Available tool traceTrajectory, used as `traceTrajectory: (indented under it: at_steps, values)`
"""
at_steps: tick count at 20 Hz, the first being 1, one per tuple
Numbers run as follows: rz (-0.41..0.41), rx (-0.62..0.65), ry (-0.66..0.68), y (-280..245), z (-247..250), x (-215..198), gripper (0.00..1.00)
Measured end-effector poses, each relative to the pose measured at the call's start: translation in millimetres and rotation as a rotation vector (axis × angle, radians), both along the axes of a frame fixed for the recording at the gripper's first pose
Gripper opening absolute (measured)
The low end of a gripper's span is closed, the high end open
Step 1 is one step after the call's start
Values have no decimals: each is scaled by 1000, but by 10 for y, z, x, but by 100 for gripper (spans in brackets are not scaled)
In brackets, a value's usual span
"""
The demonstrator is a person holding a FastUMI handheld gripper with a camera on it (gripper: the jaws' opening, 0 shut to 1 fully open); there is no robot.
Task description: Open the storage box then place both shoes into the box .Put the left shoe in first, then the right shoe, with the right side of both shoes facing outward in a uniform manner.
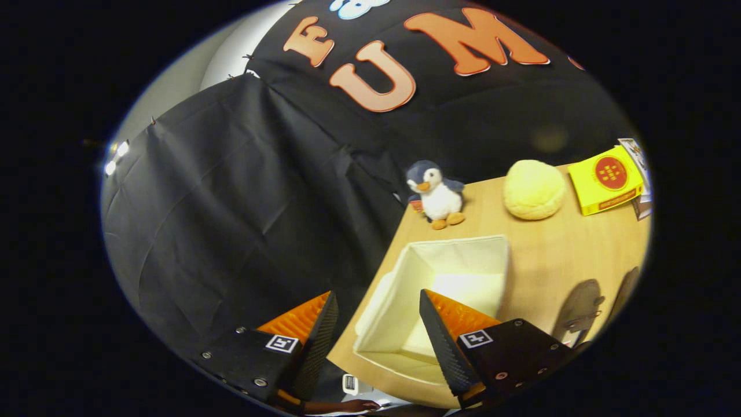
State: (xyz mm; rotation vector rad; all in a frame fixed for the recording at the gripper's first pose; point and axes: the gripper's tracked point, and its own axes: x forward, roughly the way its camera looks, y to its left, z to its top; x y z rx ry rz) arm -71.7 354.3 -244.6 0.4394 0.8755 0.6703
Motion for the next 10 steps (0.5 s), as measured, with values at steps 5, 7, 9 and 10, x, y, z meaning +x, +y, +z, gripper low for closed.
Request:
traceTrajectory:
  at_steps: [5,7,9,10]
  values:
    - [-91,-168,-17,-1071,-351,-61,92]
    - [-114,-215,-18,-1377,-476,-66,94]
    - [-130,-269,10,-1675,-656,-136,94]
    - [-132,-304,30,-1839,-777,-200,95]
